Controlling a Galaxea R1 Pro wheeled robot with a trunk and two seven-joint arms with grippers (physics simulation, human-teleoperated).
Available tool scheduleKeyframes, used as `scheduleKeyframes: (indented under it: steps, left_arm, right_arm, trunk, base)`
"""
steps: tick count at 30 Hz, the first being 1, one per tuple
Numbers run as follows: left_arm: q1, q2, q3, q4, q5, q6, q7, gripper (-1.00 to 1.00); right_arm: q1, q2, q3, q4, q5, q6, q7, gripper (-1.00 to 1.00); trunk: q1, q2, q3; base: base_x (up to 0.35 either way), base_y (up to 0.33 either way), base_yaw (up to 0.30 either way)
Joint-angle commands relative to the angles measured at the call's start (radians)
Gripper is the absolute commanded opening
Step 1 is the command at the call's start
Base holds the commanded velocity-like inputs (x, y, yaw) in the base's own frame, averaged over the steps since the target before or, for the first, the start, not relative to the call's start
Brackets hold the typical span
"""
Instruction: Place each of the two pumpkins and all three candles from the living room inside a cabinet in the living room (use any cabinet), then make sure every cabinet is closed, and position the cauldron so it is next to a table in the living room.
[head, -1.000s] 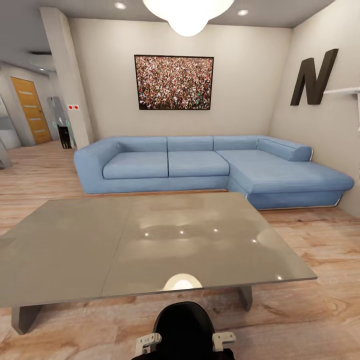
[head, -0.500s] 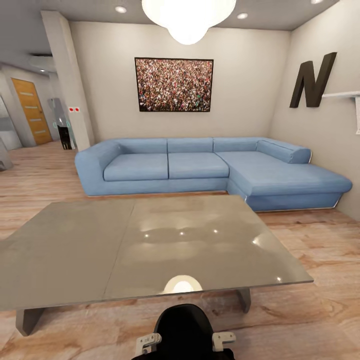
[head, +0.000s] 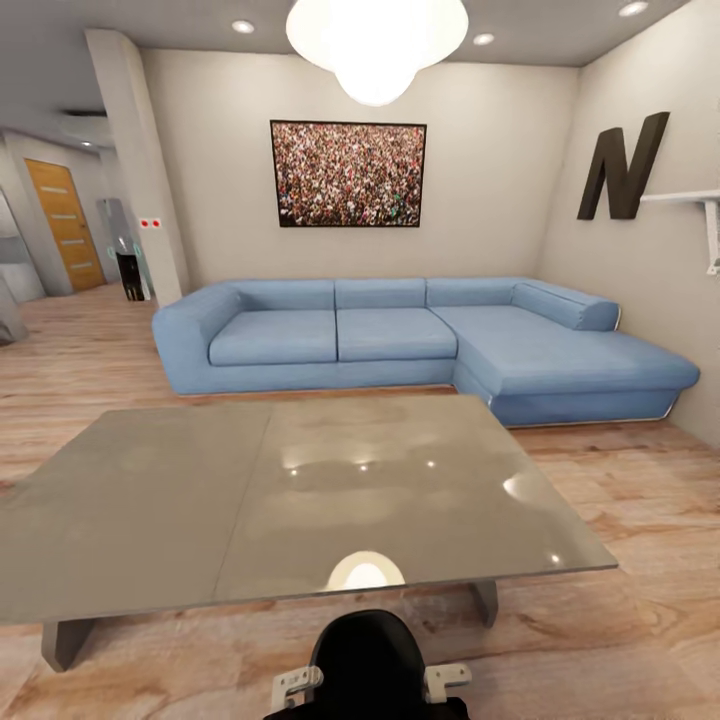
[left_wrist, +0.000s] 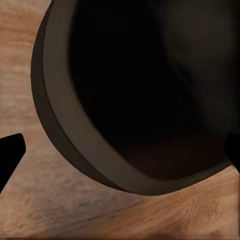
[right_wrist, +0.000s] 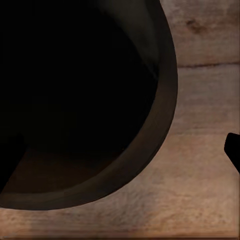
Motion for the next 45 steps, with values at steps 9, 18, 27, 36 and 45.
scheduleKeyframes:
  steps: [9, 18, 27, 36, 45]
  left_arm:
    - [0.000, 0.000, -0.002, -0.002, 0.010, 0.007, -0.002, 1.00]
    - [0.000, 0.000, -0.002, -0.002, 0.010, 0.007, -0.002, 1.00]
    - [0.000, 0.000, -0.002, -0.002, 0.010, 0.007, -0.001, 1.00]
    - [0.000, 0.000, -0.002, -0.002, 0.010, 0.007, -0.002, 1.00]
    - [0.000, 0.000, -0.002, -0.002, 0.009, 0.007, -0.002, 1.00]
  right_arm:
    - [0.000, -0.001, 0.006, -0.003, -0.001, 0.006, -0.004, 1.00]
    - [-0.001, -0.001, 0.006, -0.003, -0.002, 0.006, -0.004, 1.00]
    - [0.000, -0.001, 0.006, -0.001, -0.003, 0.006, -0.004, 1.00]
    - [0.000, -0.001, 0.006, -0.002, -0.003, 0.006, -0.004, 1.00]
    - [0.000, -0.001, 0.006, -0.002, -0.003, 0.006, -0.004, 1.00]
  trunk:
    - [-0.035, 0.063, 0.027]
    - [-0.069, 0.126, 0.060]
    - [-0.104, 0.189, 0.096]
    - [-0.138, 0.252, 0.133]
    - [-0.173, 0.315, 0.170]
  base:
    - [-0.074, 0.000, 0.000]
    - [-0.176, 0.000, -0.116]
    - [-0.312, 0.000, -0.237]
    - [-0.329, 0.000, -0.241]
    - [-0.297, 0.000, -0.245]
